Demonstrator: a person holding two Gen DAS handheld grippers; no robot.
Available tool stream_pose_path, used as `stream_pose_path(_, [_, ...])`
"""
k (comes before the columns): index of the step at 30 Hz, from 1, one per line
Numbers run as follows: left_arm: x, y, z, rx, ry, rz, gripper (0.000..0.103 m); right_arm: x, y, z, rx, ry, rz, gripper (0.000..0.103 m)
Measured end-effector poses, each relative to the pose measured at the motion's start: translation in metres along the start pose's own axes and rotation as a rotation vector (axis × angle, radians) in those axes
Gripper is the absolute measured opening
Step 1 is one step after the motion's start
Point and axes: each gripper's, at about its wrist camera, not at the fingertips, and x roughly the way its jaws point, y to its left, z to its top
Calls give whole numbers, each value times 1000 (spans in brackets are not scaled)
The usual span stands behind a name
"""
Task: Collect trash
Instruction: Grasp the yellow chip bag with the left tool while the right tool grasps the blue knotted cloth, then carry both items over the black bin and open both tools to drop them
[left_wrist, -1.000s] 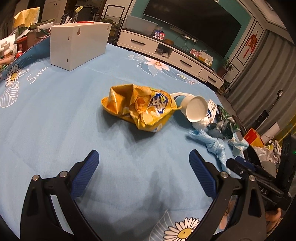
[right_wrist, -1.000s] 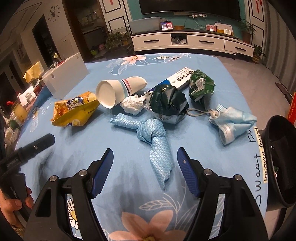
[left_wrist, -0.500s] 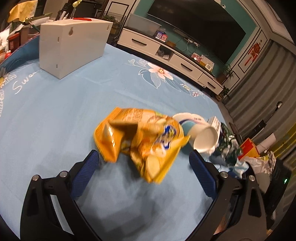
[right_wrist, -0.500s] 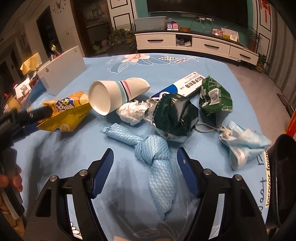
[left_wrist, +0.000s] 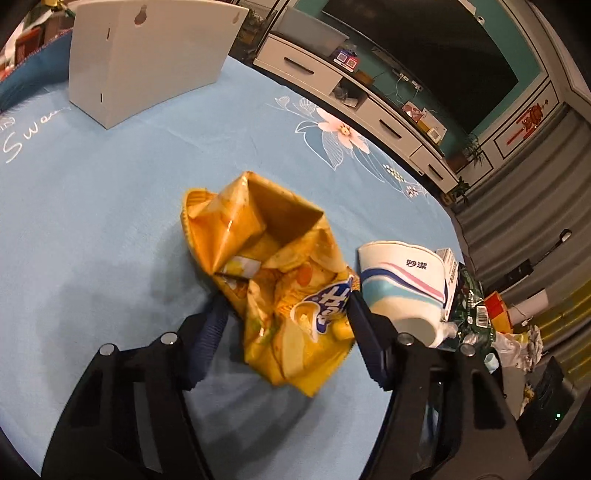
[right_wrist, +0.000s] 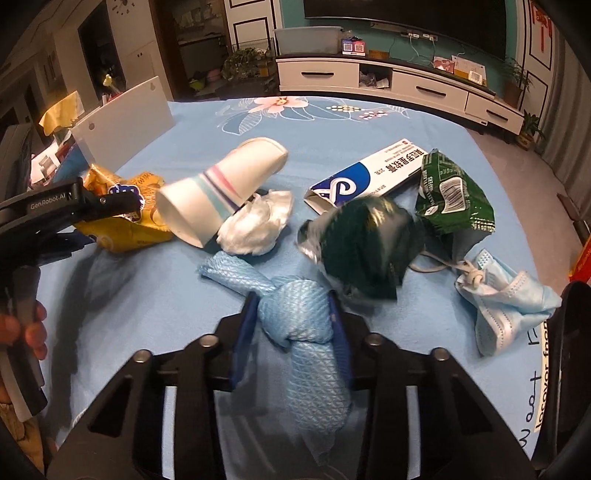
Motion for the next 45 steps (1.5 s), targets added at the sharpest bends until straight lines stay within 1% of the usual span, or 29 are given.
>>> stream_pose_path(5, [-2,3,-3,-8,0,-27,57,-3,0,-2,-1,0,-4,30])
stream_pose_path(6, [-5,3,-4,-1,-2,-31,53,-4,0,-3,3,-1,2,30])
stream_pose_path(7, [-7,2,-6,7,-2,-36,46,-7,-1,-4,12,-4,6,30])
stream_pose_path(8, [-11,0,-7,17,-4,-44,43,-9,-1,-5,20,-4,13,30])
stream_pose_path(14, [-41,-10,-19,84,-51,-42,43,-32,-2,-16,50,-11,58,30])
stream_pose_path(16, [-53,-15,-26,116,-67,-30,43,-39,-2,-21,64,-10,92,30])
stream_pose_path(18, [-64,-19,-33,145,-81,-17,43,-51,-4,-27,90,-14,148,30])
stream_pose_path(20, [-75,-23,-41,168,-91,-12,43,-62,-3,-32,105,-26,187,30])
stream_pose_path(24, [-94,-30,-62,211,-93,-11,44,-86,0,-40,79,-60,159,30])
stream_pose_path(30, [-109,-51,-87,260,-84,-36,44,-112,-10,-49,98,-99,124,30])
stream_pose_path(45, [-122,-117,-121,408,-73,-73,46,-160,-58,-72,193,-182,51,30])
